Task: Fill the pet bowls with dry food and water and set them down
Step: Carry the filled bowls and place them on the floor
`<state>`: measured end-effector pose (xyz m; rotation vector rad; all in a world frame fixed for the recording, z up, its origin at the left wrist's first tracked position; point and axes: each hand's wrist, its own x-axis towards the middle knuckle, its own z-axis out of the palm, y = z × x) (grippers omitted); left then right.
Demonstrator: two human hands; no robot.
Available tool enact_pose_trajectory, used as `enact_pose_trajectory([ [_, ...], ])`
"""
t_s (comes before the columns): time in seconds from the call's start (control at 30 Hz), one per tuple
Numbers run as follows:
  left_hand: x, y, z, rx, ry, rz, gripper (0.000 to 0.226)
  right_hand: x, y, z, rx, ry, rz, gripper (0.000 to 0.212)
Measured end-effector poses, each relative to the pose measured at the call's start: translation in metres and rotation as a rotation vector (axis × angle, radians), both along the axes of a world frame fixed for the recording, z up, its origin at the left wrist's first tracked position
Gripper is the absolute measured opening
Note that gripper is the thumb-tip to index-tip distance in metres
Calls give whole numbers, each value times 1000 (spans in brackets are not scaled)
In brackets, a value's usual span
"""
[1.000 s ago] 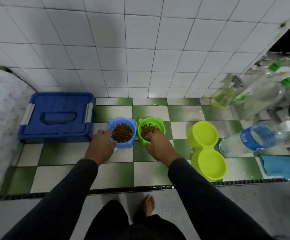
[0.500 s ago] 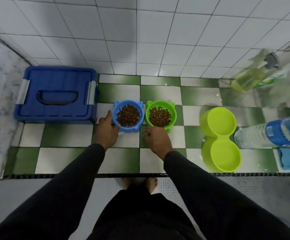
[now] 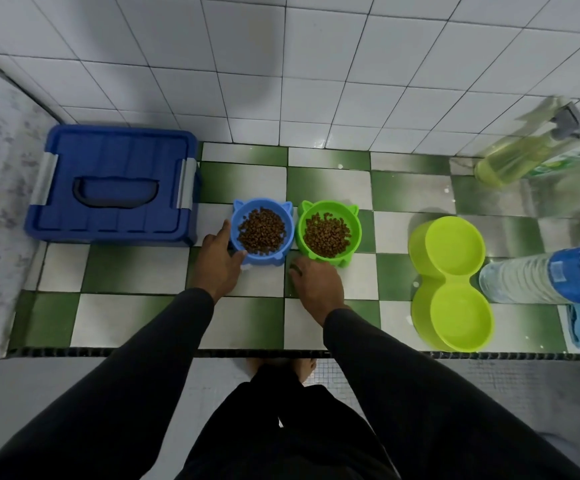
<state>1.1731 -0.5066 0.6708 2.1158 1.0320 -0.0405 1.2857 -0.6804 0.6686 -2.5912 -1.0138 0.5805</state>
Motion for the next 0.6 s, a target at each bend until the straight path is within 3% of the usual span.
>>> enact_pose_trajectory([
  [0.3,2,1,0,-6,25,-7,59,-1,-1,-18,-96,-69,39,18],
  [0.6,0,2,2,-13,-6,-14,62,-11,0,-23,96,71,1,22],
])
